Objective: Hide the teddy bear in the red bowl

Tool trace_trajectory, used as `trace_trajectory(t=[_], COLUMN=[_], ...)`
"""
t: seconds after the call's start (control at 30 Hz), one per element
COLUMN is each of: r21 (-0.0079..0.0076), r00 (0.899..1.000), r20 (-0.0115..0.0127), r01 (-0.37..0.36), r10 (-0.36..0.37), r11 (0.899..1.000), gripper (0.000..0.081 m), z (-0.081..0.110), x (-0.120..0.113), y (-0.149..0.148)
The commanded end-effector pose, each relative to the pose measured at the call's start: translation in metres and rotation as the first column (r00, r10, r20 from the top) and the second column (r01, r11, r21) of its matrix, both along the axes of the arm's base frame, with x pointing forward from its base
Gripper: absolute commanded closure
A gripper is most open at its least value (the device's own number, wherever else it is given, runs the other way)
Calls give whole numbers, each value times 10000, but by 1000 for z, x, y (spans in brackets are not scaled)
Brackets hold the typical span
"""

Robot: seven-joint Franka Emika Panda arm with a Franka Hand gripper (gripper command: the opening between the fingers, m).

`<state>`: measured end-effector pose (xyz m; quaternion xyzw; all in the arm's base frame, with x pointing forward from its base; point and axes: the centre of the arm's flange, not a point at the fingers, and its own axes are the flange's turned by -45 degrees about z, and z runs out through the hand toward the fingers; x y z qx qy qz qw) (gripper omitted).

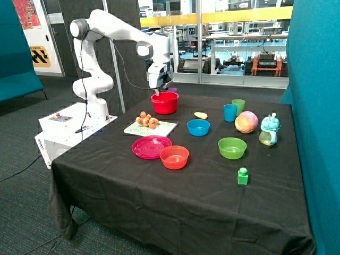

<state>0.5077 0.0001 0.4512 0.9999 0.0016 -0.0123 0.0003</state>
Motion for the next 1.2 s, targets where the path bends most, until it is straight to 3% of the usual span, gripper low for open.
trace_trajectory(t=[0.0, 0.07, 0.1, 0.13, 0.17, 0.27, 0.67, 1.17], r21=[6, 6, 6, 6, 6, 6, 6, 6], r00=[9877, 9879, 9883, 9884, 9884, 9887, 9927, 9988], r20=[245, 245, 245, 245, 245, 245, 245, 245], r01=[-1542, -1533, -1504, -1496, -1499, -1478, -1179, -420], r10=[1542, 1532, 1503, 1496, 1499, 1477, 1179, 420], r11=[9880, 9882, 9886, 9887, 9887, 9890, 9930, 9991], gripper=[0, 0, 126, 335, 438, 527, 499, 386], z=[-1, -2, -3, -4, -5, -7, -26, -76], x=[-8, -9, -10, -11, -12, -15, -32, -49], y=[0, -1, -2, -2, -3, -5, -23, -63])
